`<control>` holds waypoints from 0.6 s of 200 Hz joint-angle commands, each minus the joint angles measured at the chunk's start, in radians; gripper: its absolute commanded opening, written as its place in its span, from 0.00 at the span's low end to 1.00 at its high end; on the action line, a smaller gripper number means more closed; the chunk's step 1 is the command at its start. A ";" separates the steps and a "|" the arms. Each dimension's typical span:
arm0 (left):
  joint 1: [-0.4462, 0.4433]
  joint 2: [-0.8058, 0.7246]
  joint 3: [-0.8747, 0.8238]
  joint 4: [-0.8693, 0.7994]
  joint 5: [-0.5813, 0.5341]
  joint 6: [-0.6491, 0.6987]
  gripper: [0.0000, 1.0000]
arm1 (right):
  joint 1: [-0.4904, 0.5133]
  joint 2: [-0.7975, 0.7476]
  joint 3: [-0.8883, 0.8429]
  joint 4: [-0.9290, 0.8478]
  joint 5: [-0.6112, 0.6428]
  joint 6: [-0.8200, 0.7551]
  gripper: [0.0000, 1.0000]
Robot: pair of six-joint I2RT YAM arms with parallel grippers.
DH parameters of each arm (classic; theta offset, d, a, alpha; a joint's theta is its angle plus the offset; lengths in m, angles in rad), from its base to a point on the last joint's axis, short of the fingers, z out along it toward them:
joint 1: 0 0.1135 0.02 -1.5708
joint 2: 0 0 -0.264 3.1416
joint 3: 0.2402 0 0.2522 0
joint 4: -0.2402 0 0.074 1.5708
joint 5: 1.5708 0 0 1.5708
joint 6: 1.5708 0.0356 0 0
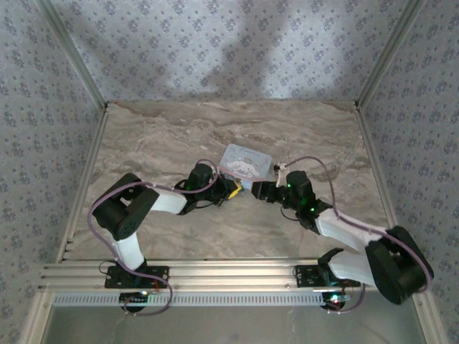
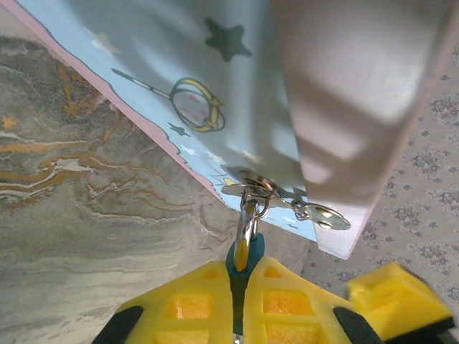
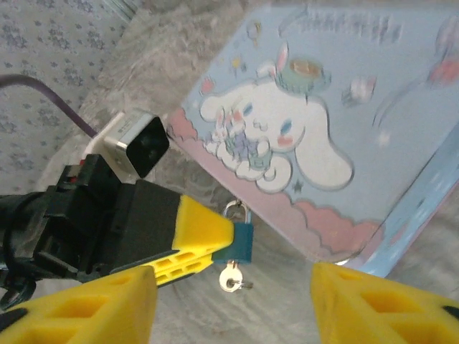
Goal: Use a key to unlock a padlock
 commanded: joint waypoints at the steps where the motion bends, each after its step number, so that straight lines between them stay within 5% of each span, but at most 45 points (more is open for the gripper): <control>1: -0.007 -0.023 0.016 -0.075 0.002 -0.013 0.01 | 0.013 -0.095 0.035 -0.141 0.125 -0.259 0.67; 30: -0.009 -0.039 0.017 -0.098 -0.007 -0.017 0.00 | 0.036 -0.172 0.031 -0.124 0.181 -0.453 0.85; 93: -0.009 -0.064 0.024 -0.138 -0.010 -0.016 0.00 | 0.205 -0.165 -0.049 0.019 0.221 -1.075 0.89; 120: -0.009 -0.068 0.024 -0.143 -0.011 -0.015 0.00 | 0.258 -0.088 -0.057 0.041 0.269 -1.218 0.90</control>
